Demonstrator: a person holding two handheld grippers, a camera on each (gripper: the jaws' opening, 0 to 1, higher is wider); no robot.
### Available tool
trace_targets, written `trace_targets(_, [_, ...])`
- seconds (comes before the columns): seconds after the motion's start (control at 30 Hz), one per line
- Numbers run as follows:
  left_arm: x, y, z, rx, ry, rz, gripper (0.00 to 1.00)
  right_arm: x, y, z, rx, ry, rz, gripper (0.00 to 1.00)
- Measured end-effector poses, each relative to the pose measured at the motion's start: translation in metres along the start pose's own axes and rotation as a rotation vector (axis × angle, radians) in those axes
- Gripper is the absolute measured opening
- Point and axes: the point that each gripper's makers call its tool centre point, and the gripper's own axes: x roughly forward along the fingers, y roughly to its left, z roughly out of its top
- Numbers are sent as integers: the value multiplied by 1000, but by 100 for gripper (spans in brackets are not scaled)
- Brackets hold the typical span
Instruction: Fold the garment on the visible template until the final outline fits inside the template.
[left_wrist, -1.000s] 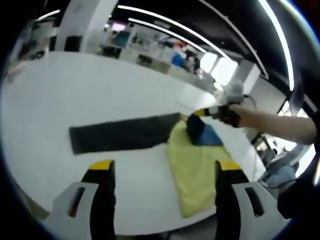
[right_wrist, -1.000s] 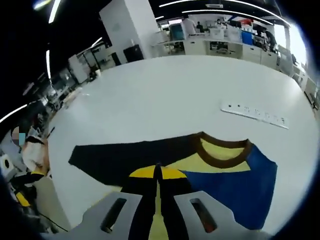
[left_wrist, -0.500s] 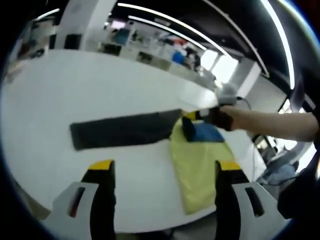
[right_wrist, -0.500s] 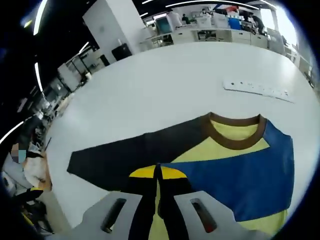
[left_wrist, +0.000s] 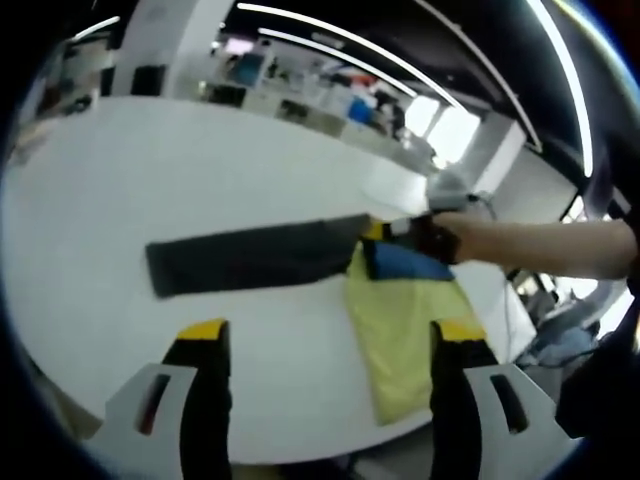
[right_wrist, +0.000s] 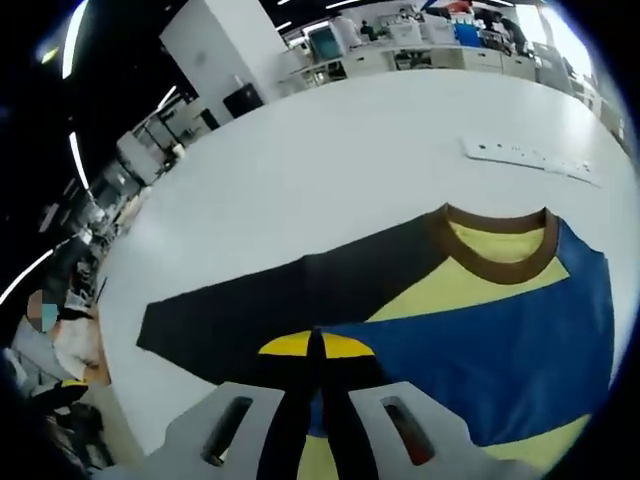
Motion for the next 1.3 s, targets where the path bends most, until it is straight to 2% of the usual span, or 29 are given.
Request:
trace_targets(0.23, [-1,2,0,0,0,-3,77,9,6,-3,28,0,12,3])
trace_targets(0.5, [-5,11,-12,-15,15,16,78,18,9,-11,2,24,29,3])
trace_targets(0.67, [-4,12,-15,-20,22,19,78,20,13,-10,-14,29,42,2])
trace_targets(0.87, [1,10,-9,-9,22,17,78,17,16,-2,-27,12,58,2])
trace_targets(1.13, [6,-5,-1,24,21,-9,78,-3,9,12,-88,-10,63,6])
trace_targets(1.3, [9,-18,4,58,28,-36,79,-31,1,26,-154,-37,63,9])
